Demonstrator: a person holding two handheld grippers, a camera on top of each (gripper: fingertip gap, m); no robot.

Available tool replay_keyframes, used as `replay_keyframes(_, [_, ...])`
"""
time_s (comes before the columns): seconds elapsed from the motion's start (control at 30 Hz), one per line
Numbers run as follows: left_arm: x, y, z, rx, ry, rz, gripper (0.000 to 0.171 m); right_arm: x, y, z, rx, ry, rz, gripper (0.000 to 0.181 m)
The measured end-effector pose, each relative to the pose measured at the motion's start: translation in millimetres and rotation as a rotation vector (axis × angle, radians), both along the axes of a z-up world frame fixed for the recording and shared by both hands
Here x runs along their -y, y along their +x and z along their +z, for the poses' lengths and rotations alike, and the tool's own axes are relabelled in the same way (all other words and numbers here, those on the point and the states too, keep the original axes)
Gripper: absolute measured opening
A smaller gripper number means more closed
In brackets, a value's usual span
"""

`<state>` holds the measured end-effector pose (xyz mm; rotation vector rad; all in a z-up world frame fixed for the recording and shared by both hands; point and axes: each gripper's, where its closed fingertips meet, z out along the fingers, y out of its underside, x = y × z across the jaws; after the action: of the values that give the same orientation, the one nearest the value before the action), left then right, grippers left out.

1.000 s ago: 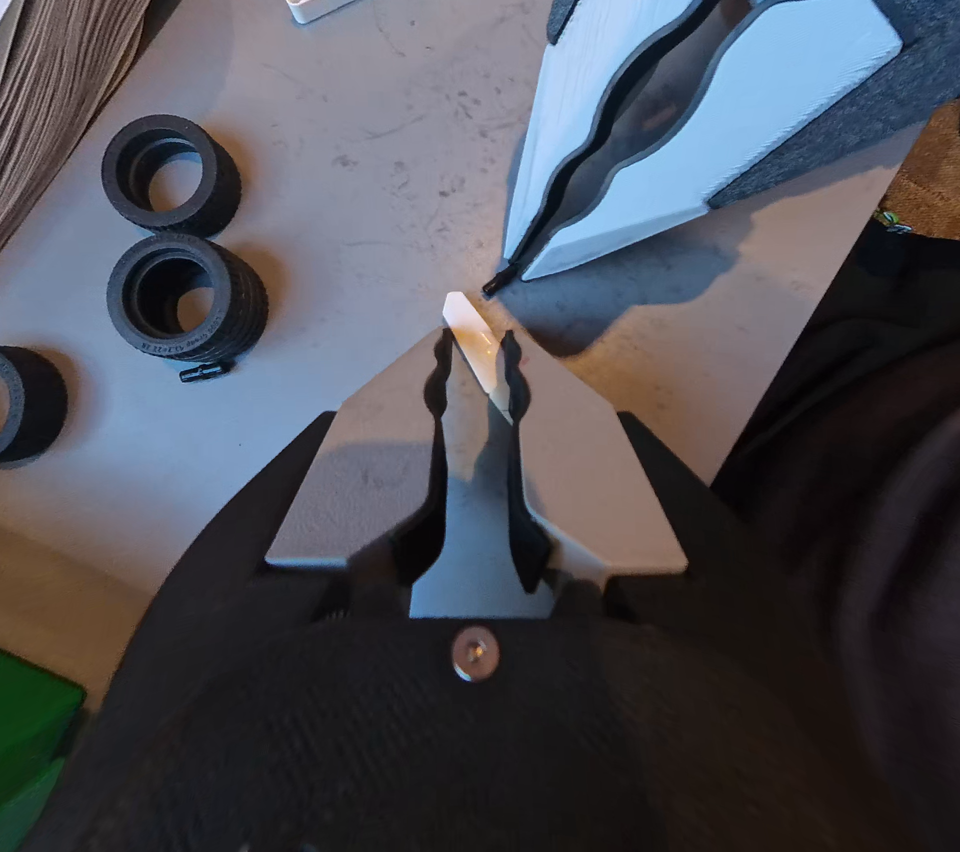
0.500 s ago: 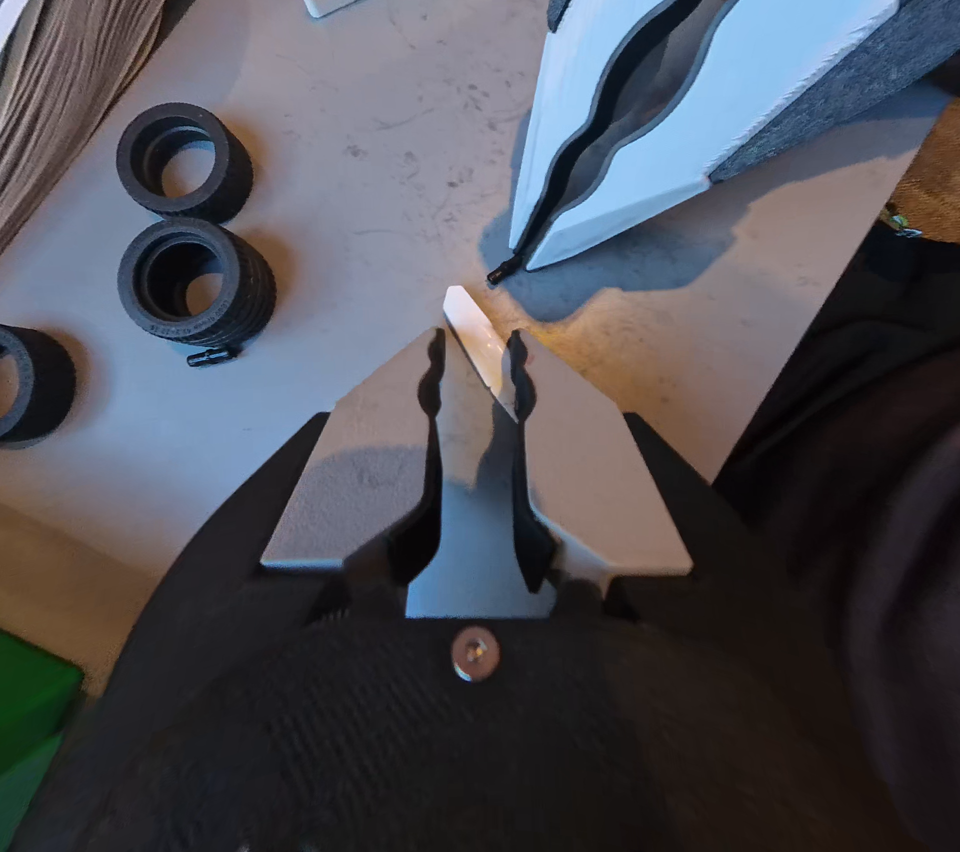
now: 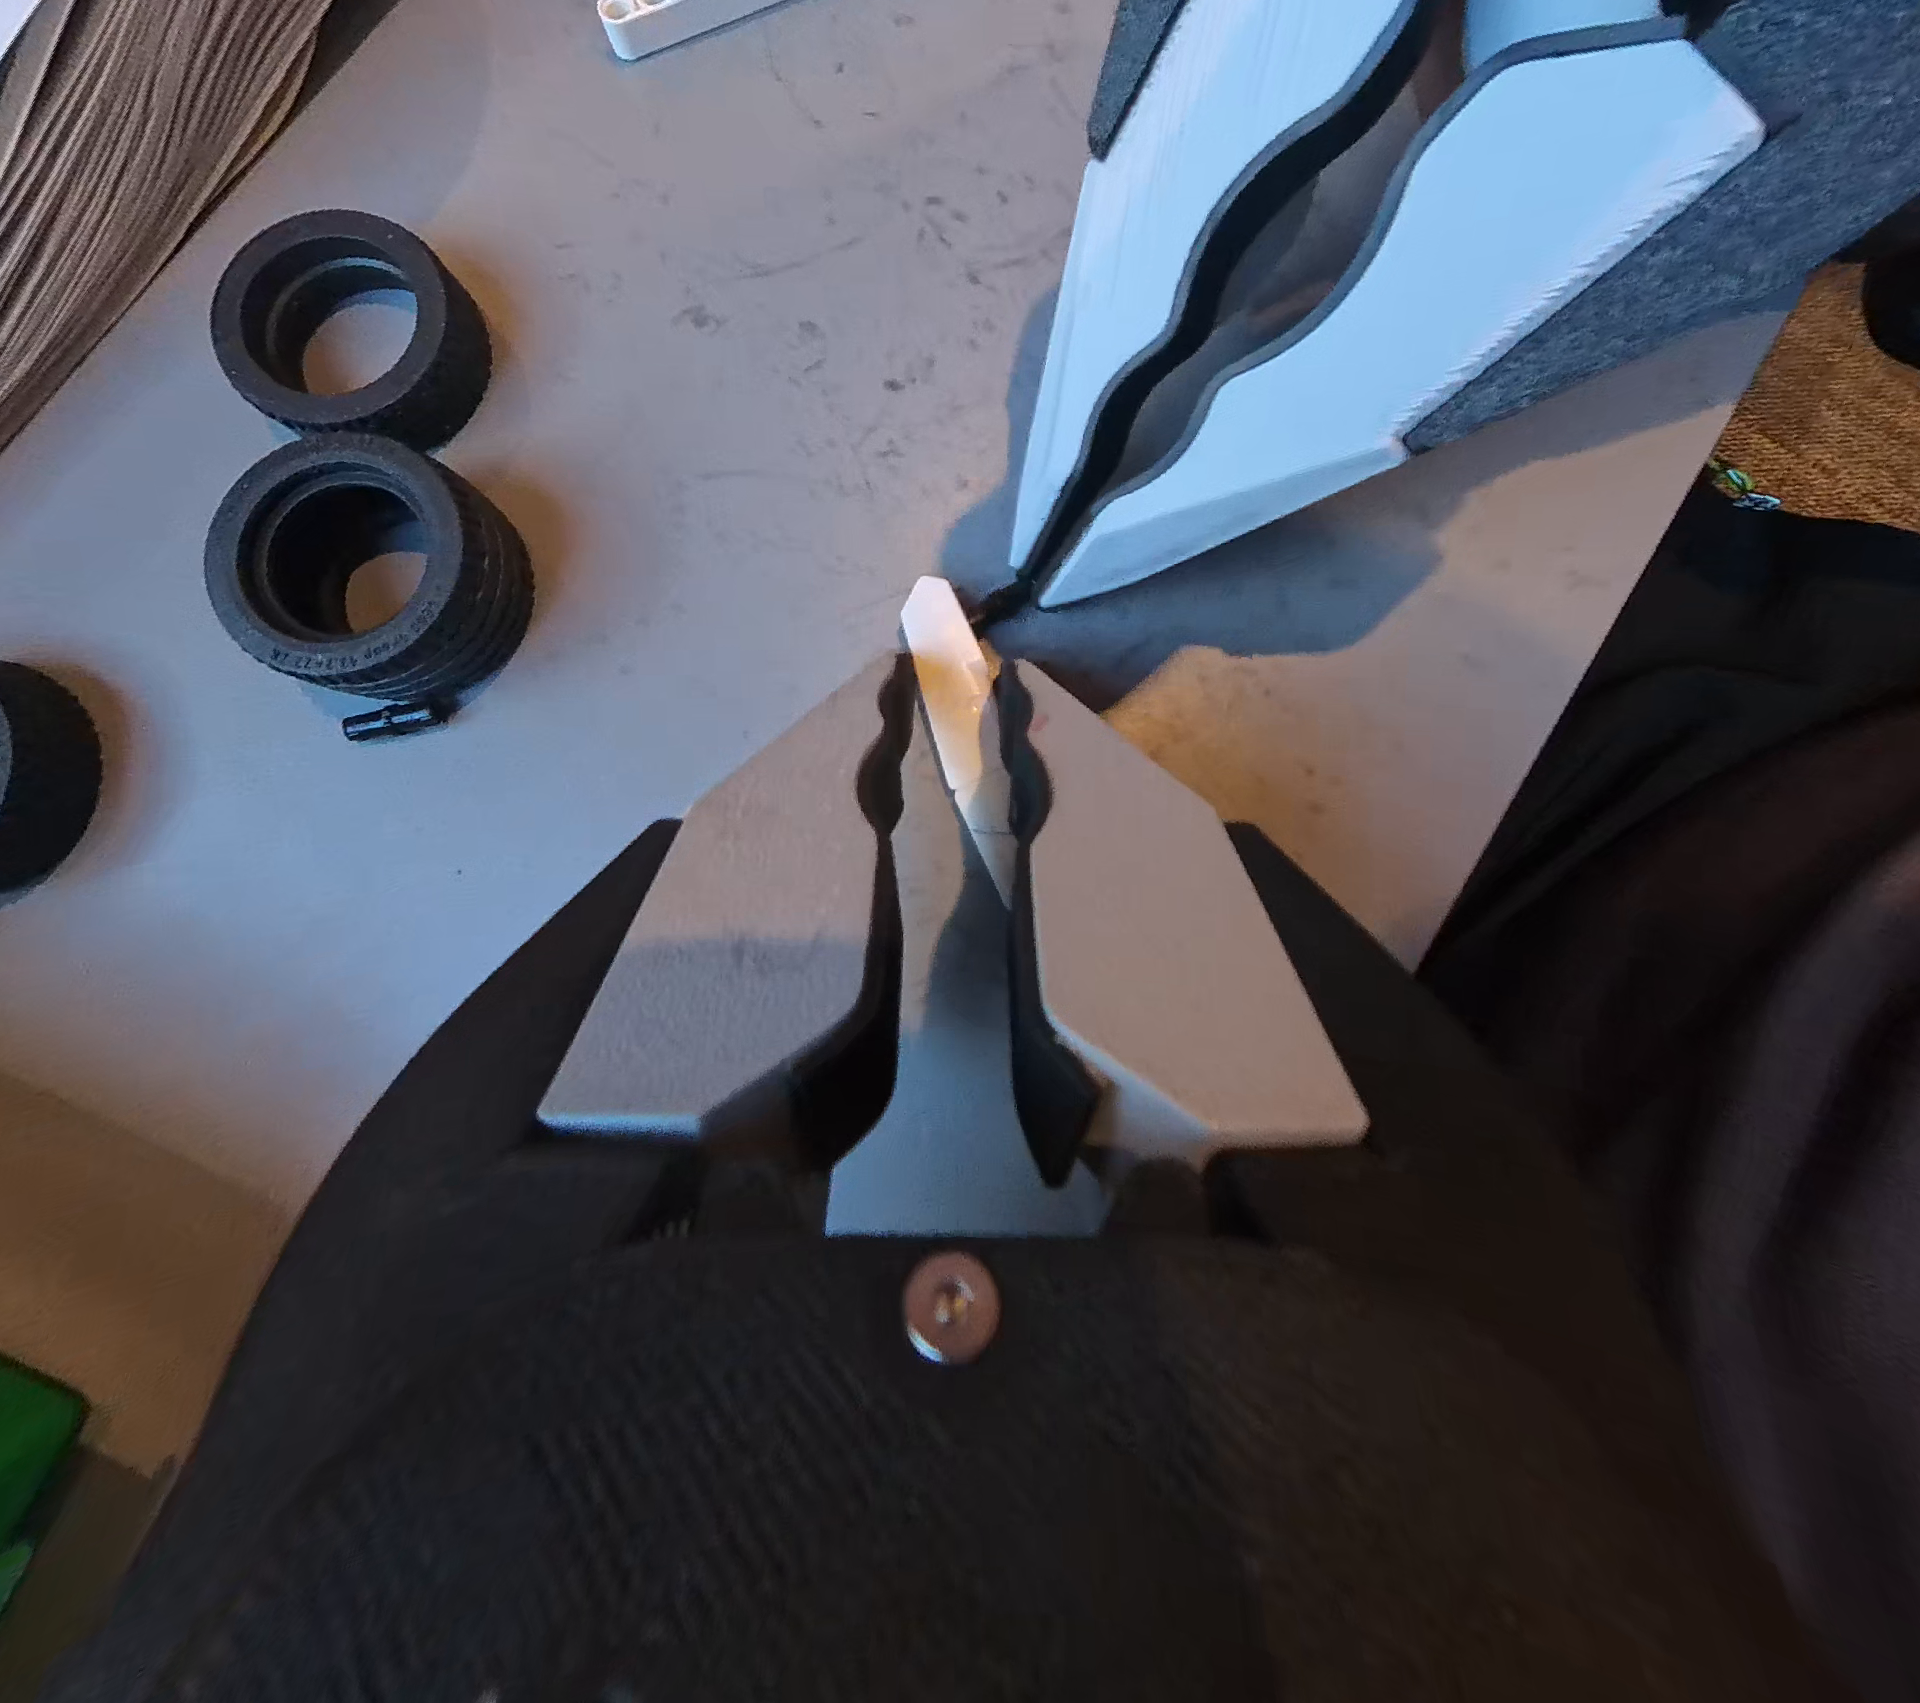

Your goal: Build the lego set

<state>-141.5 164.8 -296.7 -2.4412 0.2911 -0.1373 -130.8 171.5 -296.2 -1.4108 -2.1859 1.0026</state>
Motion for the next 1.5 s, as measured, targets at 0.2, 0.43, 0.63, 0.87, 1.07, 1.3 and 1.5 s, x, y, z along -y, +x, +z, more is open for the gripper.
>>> replay_keyframes(0.2, [-2.9, -1.9, 0.0, -0.009, 0.058, 0.021, 0.012, -1.6, -2.1, 0.2, 0.028, -0.053, -0.033, 0.002])
replay_keyframes(0.43, [-3.8, -0.7, 0.1, -0.010, 0.081, 0.042, 0.012, 5.9, -5.7, 0.3, 0.031, -0.048, -0.047, 0.000])
replay_keyframes(0.63, [-3.6, -0.3, 0.3, -0.002, 0.080, -0.007, 0.012, 4.8, -1.5, -0.2, 0.027, -0.040, -0.028, 0.000])
replay_keyframes(0.87, [-6.9, -0.8, 0.3, 0.007, 0.094, -0.131, 0.012, -0.5, 9.9, 1.2, -0.027, 0.049, 0.018, 0.006])
replay_keyframes(1.07, [-10.2, -8.0, 0.7, -0.032, 0.107, -0.163, 0.013, -6.2, 1.3, 2.7, -0.025, 0.026, -0.039, 0.023])
replay_keyframes(1.3, [-11.0, -12.2, 0.9, -0.027, 0.117, -0.174, 0.012, -1.1, -2.5, -0.6, -0.018, 0.066, -0.046, 0.017])
replay_keyframes(1.5, [-9.2, -8.0, 0.6, 0.025, 0.105, -0.233, 0.012, 0.4, -3.8, -0.4, -0.017, 0.051, -0.022, 0.015])
